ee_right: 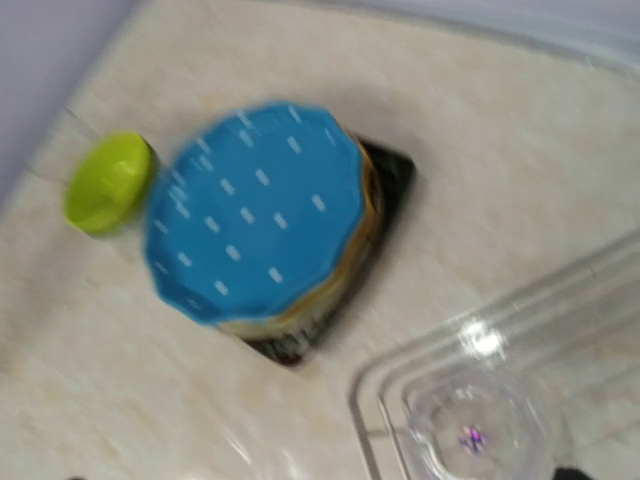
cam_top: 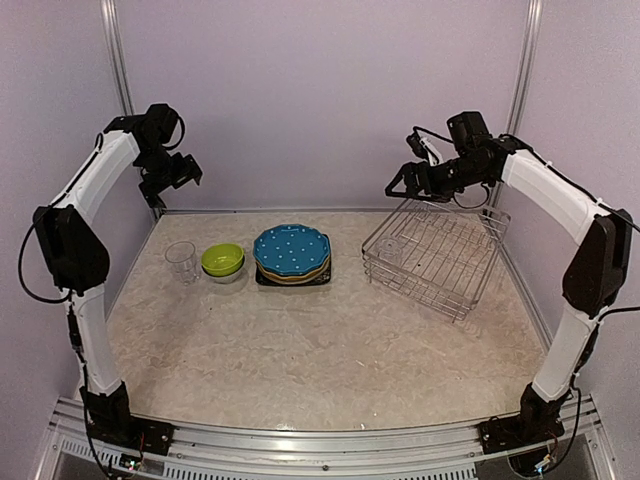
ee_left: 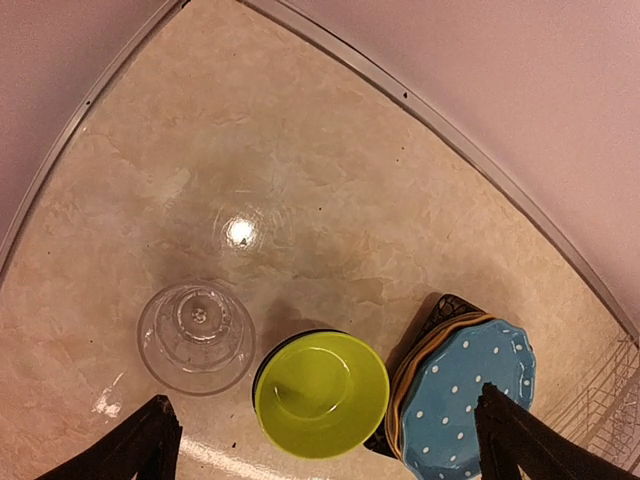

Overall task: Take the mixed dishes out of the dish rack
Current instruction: Grab the cup from the dish rack.

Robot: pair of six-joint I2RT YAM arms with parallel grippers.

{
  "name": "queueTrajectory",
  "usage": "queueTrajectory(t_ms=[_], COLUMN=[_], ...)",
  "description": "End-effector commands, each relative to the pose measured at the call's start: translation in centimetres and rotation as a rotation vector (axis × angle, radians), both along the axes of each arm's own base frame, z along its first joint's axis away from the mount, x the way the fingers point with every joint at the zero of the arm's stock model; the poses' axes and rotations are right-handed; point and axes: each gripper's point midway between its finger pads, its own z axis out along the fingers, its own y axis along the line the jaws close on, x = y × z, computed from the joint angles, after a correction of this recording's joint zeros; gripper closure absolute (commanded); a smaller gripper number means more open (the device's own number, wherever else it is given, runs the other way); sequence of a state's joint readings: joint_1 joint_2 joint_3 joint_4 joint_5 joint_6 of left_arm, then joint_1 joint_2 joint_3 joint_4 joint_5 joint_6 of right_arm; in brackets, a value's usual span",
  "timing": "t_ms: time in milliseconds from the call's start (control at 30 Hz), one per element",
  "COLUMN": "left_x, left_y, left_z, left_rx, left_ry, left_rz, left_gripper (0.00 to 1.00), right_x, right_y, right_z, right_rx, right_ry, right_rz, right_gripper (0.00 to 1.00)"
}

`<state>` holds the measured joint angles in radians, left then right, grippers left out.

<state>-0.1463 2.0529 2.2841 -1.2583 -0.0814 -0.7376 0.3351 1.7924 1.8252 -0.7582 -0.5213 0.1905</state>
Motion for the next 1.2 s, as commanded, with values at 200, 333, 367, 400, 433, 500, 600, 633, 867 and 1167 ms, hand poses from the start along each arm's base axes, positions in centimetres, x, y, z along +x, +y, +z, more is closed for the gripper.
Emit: queueTrajectory(t_ms=[200, 333, 367, 400, 433, 500, 600, 633, 867, 1167], left_x=[-0.5, -0.5, -0.5, -0.6, -0.6, -0.6, -0.6, -0.6, -0.4, -0.2], left_y=[-0.3, -0.4, -0.4, -0.3, -0.2, 0.0, 0.1, 0.1, 0.1, 0.0], left_z=[1.8, 2.1, 2.0, 2.0, 2.0, 1.9, 1.8, 1.8, 1.8, 1.5], left_rx=[0.075, 0.102, 0.107, 0.112, 0.117, 0.124, 0.129, 0.13, 0.13, 0.127], left_ry=[-0.06, -0.071, -0.069, -0.07, -0.068, -0.068, -0.067, -0.067, -0.07, -0.069], left_rz=[-0.02, -0.028, -0.027, -0.024, -0.021, -0.015, -0.017, -0.016, -0.015, -0.016], left_gripper=[0.01, 0.01, 0.01, 0.01, 0.01, 0.01, 0.01, 0.01, 0.01, 0.01], right_x=[-1.2, -0.8, -0.6, -0.5, -0.4, -0.1, 0.3, 0.5, 2.1, 2.7], right_y=[0.5, 0.3, 0.4, 0.4, 0.5, 0.5, 0.4, 0.4, 0.3, 0.5], right_z=[-8.8, -10.7, -11.0, -11.3, -11.6, -12.4, -13.3, -13.6, -14.6, -17.0], right_rx=[-0.38, -0.439, -0.442, -0.443, -0.443, -0.452, -0.478, -0.488, -0.541, -0.577], right_ry=[0.111, 0.14, 0.144, 0.15, 0.155, 0.167, 0.178, 0.179, 0.169, 0.197], right_rz=[-0.004, -0.014, -0.017, -0.022, -0.024, -0.026, -0.031, -0.034, -0.065, -0.057], right_gripper=[0.01, 0.01, 0.01, 0.02, 0.02, 0.02, 0.02, 0.02, 0.08, 0.11])
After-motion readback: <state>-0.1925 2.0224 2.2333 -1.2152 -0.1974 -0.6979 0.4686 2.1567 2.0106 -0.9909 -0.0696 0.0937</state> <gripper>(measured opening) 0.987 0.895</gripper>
